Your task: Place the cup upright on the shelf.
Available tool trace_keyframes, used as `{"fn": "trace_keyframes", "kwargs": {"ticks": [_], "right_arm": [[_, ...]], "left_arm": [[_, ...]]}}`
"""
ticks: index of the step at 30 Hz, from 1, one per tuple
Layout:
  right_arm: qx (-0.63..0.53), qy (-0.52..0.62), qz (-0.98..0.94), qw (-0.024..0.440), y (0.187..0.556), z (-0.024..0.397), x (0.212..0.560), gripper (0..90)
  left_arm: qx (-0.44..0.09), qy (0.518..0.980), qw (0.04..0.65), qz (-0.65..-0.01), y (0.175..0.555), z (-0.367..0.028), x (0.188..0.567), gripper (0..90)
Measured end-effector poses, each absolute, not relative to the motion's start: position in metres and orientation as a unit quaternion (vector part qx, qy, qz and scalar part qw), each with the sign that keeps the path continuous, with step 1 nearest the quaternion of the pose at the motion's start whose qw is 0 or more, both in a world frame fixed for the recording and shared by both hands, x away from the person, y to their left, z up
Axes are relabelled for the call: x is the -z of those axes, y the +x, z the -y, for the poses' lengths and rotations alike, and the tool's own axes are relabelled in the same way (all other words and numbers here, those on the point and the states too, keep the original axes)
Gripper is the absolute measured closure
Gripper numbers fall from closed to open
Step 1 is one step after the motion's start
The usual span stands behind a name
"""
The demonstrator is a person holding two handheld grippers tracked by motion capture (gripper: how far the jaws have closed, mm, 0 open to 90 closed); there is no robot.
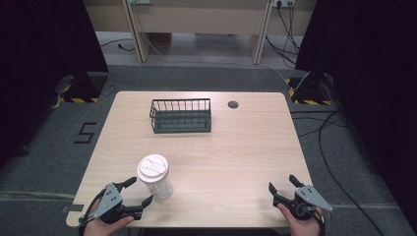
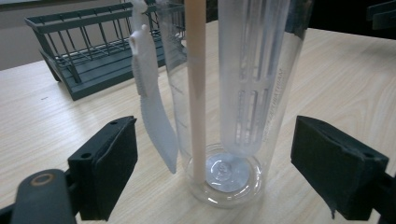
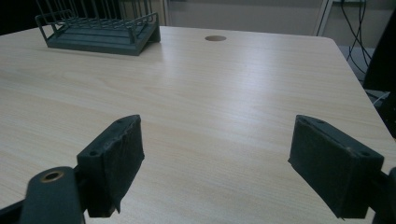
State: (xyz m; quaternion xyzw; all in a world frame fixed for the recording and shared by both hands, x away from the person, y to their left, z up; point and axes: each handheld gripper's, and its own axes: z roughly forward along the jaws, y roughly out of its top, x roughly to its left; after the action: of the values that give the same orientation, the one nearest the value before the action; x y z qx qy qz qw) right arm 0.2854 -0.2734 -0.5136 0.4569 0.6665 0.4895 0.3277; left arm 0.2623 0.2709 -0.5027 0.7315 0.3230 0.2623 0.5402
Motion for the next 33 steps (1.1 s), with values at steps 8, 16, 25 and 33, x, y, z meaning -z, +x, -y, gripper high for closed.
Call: {"fn": "trace_keyframes", "kwargs": {"ticks": [8, 16, 25, 33], "right_arm": [[-0.490, 0.454, -0.668, 0.328, 0.285, 0.273, 0.514, 19.4], [-0.492, 0.456, -0.666, 0.328, 0.285, 0.274, 0.514, 19.7], [-0.491, 0.457, -0.666, 0.327, 0.285, 0.274, 0.514, 20.0], [-0.490, 0.457, -0.666, 0.327, 0.285, 0.273, 0.514, 20.1]], "left_arm": [[-0.258, 0.737, 0.536, -0.320, 0.261, -0.263, 0.503, 14.3], [-0.252, 0.741, 0.533, -0.322, 0.265, -0.258, 0.504, 14.3], [-0.240, 0.745, 0.527, -0.332, 0.272, -0.254, 0.508, 14.3], [-0.241, 0.752, 0.519, -0.329, 0.278, -0.249, 0.508, 14.3]]}}
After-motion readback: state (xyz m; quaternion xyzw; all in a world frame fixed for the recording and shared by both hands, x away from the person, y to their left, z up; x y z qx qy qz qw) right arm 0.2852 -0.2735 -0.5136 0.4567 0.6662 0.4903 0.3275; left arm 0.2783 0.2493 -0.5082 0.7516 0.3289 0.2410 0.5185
